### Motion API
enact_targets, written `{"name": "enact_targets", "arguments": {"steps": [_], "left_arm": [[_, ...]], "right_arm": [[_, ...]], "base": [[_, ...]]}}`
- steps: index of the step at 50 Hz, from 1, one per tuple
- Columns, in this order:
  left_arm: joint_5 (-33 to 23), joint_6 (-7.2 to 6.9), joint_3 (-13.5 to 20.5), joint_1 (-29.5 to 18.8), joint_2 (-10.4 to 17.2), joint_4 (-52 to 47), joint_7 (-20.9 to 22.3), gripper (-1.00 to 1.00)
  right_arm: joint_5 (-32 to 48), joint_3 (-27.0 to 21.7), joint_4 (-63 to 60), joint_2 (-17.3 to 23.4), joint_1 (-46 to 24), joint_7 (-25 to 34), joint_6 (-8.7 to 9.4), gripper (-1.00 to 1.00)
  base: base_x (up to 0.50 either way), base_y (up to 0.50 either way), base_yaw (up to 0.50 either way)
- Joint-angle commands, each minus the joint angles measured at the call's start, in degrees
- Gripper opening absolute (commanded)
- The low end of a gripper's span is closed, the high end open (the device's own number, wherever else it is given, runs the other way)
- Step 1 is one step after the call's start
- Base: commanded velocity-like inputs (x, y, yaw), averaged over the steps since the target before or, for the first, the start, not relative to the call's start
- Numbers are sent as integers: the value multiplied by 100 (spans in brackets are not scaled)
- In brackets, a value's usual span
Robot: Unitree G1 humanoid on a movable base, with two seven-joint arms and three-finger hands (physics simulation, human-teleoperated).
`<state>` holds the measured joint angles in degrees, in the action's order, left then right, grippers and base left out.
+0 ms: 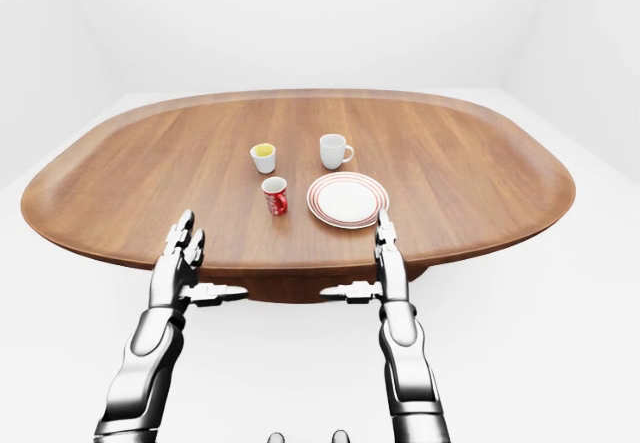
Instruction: Pick up the red mug and put it on the plate
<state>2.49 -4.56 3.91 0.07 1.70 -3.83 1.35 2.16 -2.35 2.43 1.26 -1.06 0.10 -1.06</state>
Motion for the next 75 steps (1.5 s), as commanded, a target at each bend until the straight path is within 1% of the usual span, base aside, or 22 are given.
{"name": "enact_targets", "arguments": {"steps": [1, 2, 4, 5, 6, 7, 9, 12, 15, 17, 23, 26, 32, 39, 75], "left_arm": [[180, -44, 146, -392, 173, -530, 234, 100], [185, -44, 174, -439, 197, -673, 245, 100], [178, -44, 231, -592, 256, -912, 260, 100], [132, -44, 263, -662, 278, -927, 226, 100], [173, -44, 318, -745, 304, -947, 243, 100], [221, -44, 356, -786, 321, -954, 270, 100], [425, -44, 433, -858, 366, -1009, 400, 100], [477, -44, 549, -1074, 483, -874, 368, 100], [358, -44, 613, -1323, 620, -658, 228, 100], [421, -44, 670, -1504, 711, -632, 248, 100], [420, -44, 705, -1892, 865, -315, 169, 100], [434, -44, 749, -2144, 988, -163, 156, 100], [454, -44, 778, -2437, 1121, 397, 143, 100], [445, -44, 721, -2528, 1130, 791, 107, 100], [411, -44, 737, -2485, 1145, 697, 102, 100]], "right_arm": [[-156, -139, 409, 101, -421, -76, 40, 100], [-171, -153, 407, 115, -458, -75, 86, 100], [-223, -171, 317, 156, -520, 1, 253, 100], [-279, -179, 232, 163, -529, 61, 347, 100], [-455, -191, 56, 163, -526, 227, 533, 100], [-468, -181, -60, 178, -524, 272, 606, 100], [-356, -187, -136, 211, -595, 213, 606, 100], [-316, -186, -267, 244, -692, 299, 606, 100], [-291, -242, -396, 286, -842, 309, 606, 100], [-266, -313, -501, 352, -1005, 272, 606, 100], [-331, -404, -692, 442, -1261, 317, 606, 100], [-448, -497, -560, 518, -1448, 366, 606, 100], [-544, -570, -321, 654, -1716, 318, 606, 100], [-417, -519, -282, 715, -1823, 308, 606, 100], [-183, -487, -518, 684, -1774, 422, 606, 100]], "base": [[0, 0, 0], [0, 0, 0], [0, 0, 0], [0, 0, 0], [0, 0, 0], [0, 0, 0], [0, 0, 0], [0, 0, 0], [0, 0, 0], [0, 0, 0], [0, 0, 0], [0, 0, 0], [0, 0, 0], [0, 0, 0], [21, 0, 0]]}}
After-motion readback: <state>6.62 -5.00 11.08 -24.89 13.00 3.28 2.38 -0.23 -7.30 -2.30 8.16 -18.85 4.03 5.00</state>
